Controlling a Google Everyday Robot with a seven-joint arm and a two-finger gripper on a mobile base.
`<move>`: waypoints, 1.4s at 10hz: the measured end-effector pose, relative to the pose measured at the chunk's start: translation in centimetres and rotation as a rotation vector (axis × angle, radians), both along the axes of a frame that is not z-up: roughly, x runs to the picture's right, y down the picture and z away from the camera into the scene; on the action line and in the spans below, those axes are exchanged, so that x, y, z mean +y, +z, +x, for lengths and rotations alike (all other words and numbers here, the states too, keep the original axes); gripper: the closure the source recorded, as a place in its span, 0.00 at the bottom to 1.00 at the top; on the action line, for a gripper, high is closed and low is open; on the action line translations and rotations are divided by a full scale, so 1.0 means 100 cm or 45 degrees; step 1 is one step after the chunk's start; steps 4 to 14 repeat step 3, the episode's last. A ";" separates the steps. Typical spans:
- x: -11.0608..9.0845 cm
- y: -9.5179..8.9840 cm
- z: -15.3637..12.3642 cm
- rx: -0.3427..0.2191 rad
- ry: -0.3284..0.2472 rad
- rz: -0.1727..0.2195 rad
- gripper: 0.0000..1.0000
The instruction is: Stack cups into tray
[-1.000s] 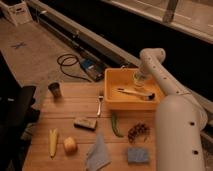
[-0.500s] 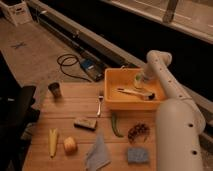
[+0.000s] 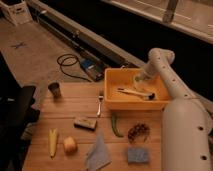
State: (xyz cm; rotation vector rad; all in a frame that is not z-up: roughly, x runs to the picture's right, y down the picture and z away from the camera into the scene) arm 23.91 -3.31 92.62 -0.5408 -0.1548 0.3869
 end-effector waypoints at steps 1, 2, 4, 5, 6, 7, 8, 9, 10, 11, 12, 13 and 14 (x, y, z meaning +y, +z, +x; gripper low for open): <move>-0.012 -0.014 -0.003 0.002 -0.027 0.034 0.21; -0.020 -0.023 -0.005 0.002 -0.037 0.059 0.21; -0.029 -0.036 -0.002 0.012 -0.042 0.090 0.21; -0.029 -0.036 -0.002 0.012 -0.042 0.090 0.21; -0.029 -0.036 -0.002 0.012 -0.042 0.090 0.21; -0.029 -0.036 -0.002 0.012 -0.042 0.090 0.21; -0.029 -0.036 -0.002 0.012 -0.042 0.090 0.21; -0.029 -0.036 -0.002 0.012 -0.042 0.090 0.21; -0.029 -0.036 -0.002 0.012 -0.042 0.090 0.21; -0.029 -0.036 -0.002 0.012 -0.042 0.090 0.21; -0.029 -0.036 -0.002 0.012 -0.042 0.090 0.21; -0.029 -0.036 -0.002 0.012 -0.042 0.090 0.21; -0.029 -0.036 -0.002 0.012 -0.042 0.090 0.21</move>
